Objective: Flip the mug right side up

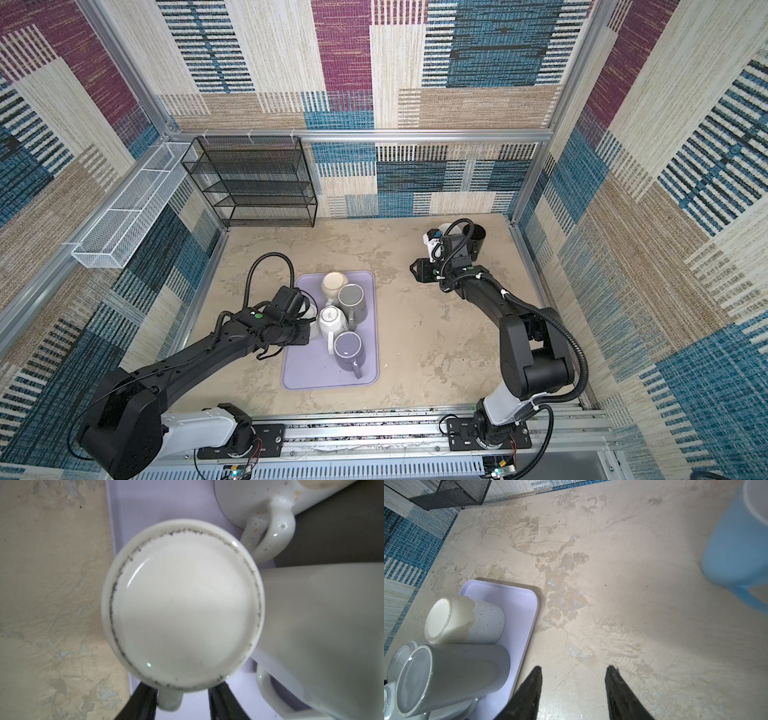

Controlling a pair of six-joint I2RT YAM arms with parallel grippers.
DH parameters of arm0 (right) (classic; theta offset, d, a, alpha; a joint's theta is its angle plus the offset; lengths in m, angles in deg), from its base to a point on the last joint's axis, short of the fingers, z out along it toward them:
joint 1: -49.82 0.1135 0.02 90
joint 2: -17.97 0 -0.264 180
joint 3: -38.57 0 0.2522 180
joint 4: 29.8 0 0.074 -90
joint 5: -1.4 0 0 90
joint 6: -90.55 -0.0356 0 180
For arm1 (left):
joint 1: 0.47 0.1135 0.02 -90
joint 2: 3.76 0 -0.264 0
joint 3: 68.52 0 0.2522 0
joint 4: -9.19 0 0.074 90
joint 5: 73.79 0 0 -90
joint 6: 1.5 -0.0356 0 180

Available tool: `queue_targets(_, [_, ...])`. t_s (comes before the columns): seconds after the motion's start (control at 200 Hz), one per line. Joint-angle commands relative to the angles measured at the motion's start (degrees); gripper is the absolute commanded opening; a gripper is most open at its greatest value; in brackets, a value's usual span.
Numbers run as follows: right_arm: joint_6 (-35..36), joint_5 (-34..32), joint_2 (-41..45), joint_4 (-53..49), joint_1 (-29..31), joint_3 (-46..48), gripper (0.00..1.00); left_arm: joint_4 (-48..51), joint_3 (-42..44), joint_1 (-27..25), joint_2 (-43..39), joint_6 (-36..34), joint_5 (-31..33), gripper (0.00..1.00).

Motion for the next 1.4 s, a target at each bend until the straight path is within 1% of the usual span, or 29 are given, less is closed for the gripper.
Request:
queue_targets(0.0, [0.0,-0.6,0.0,0.7,0.0,-0.4,0.52,-0.1,-0.7,0.1,0.5,0.7,0.3,0.39])
queue_targets(0.085, [0.0,-0.6,0.0,0.7,0.1,-0.3,0.52,0.3,-1.3,0.1,0.9,0.2,0.9,0.39])
queue_targets(0.16, [0.1,-0.8,0.1,0.7,0.1,-0.2,0.52,0.6,-1.7,0.1,1.1,0.0,1.3,0.36])
queue_targets(0.436, [0.0,-0.9,0.5,0.8,0.1,0.1,0.52,0.9,-1.8,0.1,1.8,-0.1,2.1,0.36])
queue_targets(0.606, [0.1,-1.0,0.6,0.8,0.1,0.4,0.52,0.6,-1.8,0.1,2.4,-0.3,2.1,0.33])
queue_targets(1.077, [-0.2,-0.9,0.8,1.2,0.1,1.0,0.52,0.5,-1.8,0.1,3.1,-0.5,2.6,0.31])
queue_targets(1.147, [-0.2,-0.9,0.9,1.3,0.0,1.1,0.52,0.5,-2.0,0.1,3.1,-0.6,2.7,0.29])
queue_targets(1.392, [-0.3,-0.9,1.1,1.3,0.1,1.3,0.52,0.7,-2.0,0.1,2.9,-0.6,2.6,0.25])
